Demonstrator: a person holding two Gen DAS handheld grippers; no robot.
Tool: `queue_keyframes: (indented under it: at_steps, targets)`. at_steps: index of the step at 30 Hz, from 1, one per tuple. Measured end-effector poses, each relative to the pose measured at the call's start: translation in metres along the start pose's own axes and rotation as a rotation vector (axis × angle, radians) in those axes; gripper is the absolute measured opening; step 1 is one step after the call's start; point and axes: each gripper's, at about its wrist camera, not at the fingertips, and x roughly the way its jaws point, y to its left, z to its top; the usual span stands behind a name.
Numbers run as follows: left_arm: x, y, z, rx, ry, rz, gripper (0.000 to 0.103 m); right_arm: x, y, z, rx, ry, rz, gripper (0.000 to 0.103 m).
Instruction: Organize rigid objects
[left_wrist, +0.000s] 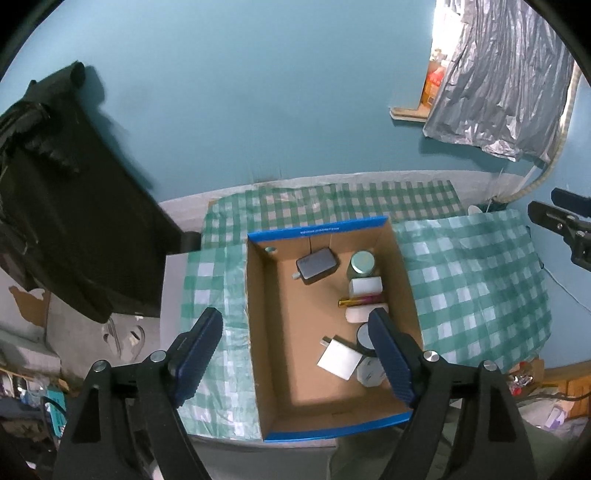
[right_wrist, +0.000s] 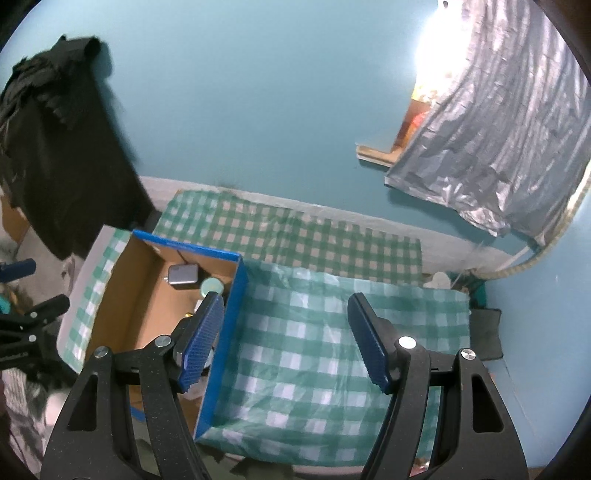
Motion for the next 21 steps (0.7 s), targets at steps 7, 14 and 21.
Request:
queue_keyframes:
  at_steps: [7,14,21]
  targets:
    - [-0.013,-0.002,0.002,-0.012,-0.045,0.011,0.091,-0.003,-0.017,-0.008,0.059,-0.010,0.002,0.069]
    - [-0.022,-0.005,0.004,-0.023,-0.084,0.010,0.091,-0.007,-0.029,-0.013,0.100,-0.021,-0.010,0.069]
    - [-0.026,-0.013,0.007,-0.023,-0.091,0.001,0.091,-0.009,-0.030,-0.014,0.096,-0.033,-0.020,0.069]
